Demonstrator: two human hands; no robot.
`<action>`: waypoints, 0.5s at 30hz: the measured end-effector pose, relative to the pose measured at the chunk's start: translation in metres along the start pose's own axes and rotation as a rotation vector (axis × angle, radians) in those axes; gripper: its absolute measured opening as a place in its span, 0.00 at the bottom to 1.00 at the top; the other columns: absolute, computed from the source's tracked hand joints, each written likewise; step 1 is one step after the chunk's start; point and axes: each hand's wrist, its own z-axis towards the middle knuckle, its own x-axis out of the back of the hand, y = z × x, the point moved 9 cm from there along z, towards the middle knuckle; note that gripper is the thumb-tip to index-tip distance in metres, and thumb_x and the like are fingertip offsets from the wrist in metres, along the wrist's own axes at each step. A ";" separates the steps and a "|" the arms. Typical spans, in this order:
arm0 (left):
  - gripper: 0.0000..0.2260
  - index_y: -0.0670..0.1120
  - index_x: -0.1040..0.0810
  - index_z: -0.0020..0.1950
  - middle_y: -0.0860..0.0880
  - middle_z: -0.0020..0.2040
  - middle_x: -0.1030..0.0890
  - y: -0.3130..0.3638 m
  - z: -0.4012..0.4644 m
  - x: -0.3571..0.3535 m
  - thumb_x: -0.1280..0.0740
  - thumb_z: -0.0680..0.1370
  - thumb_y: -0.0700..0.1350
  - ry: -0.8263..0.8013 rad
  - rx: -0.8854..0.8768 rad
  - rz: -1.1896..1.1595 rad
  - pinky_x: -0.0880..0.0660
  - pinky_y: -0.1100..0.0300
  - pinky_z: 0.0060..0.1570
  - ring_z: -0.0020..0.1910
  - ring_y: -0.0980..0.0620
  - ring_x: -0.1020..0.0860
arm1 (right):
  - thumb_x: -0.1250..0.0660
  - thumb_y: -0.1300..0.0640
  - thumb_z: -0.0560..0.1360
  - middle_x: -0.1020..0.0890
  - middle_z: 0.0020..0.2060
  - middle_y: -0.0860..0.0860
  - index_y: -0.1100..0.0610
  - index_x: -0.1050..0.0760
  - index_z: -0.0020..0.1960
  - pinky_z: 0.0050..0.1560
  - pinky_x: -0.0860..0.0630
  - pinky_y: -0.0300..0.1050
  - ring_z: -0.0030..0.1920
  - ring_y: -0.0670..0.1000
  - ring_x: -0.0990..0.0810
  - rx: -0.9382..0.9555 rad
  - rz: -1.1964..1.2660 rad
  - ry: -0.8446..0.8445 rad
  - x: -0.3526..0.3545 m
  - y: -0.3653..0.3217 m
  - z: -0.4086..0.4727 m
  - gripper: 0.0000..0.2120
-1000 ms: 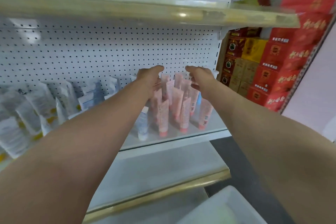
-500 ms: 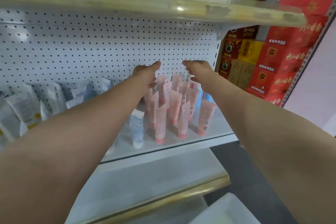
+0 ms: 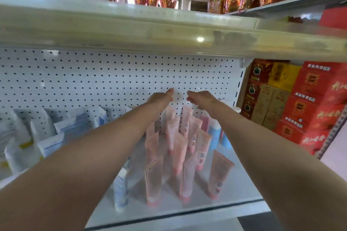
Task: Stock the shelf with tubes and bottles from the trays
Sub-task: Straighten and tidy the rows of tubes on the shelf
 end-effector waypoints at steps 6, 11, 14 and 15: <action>0.29 0.48 0.21 0.67 0.44 0.71 0.28 -0.012 0.036 -0.021 0.50 0.82 0.65 -0.011 0.091 0.133 0.32 0.51 0.67 0.66 0.42 0.27 | 0.40 0.39 0.80 0.22 0.64 0.54 0.54 0.19 0.61 0.69 0.30 0.55 0.64 0.57 0.24 -0.006 -0.143 -0.096 -0.013 0.011 0.037 0.22; 0.34 0.47 0.28 0.73 0.42 0.77 0.35 -0.019 0.057 -0.042 0.56 0.82 0.67 -0.074 0.152 0.203 0.36 0.47 0.70 0.72 0.40 0.32 | 0.45 0.37 0.81 0.26 0.69 0.56 0.52 0.21 0.65 0.71 0.32 0.55 0.67 0.58 0.27 0.000 -0.229 -0.190 -0.024 0.017 0.050 0.26; 0.35 0.46 0.31 0.76 0.42 0.77 0.36 -0.020 0.068 -0.053 0.58 0.82 0.66 -0.121 0.140 0.225 0.38 0.47 0.70 0.74 0.40 0.34 | 0.46 0.36 0.81 0.28 0.72 0.57 0.53 0.22 0.66 0.72 0.34 0.58 0.71 0.59 0.30 -0.002 -0.233 -0.226 -0.029 0.025 0.058 0.27; 0.35 0.46 0.31 0.76 0.42 0.77 0.36 -0.020 0.073 -0.055 0.58 0.81 0.67 -0.132 0.134 0.236 0.38 0.46 0.70 0.74 0.40 0.35 | 0.46 0.35 0.81 0.28 0.72 0.57 0.53 0.22 0.66 0.72 0.35 0.58 0.71 0.58 0.30 -0.001 -0.232 -0.228 -0.029 0.026 0.061 0.27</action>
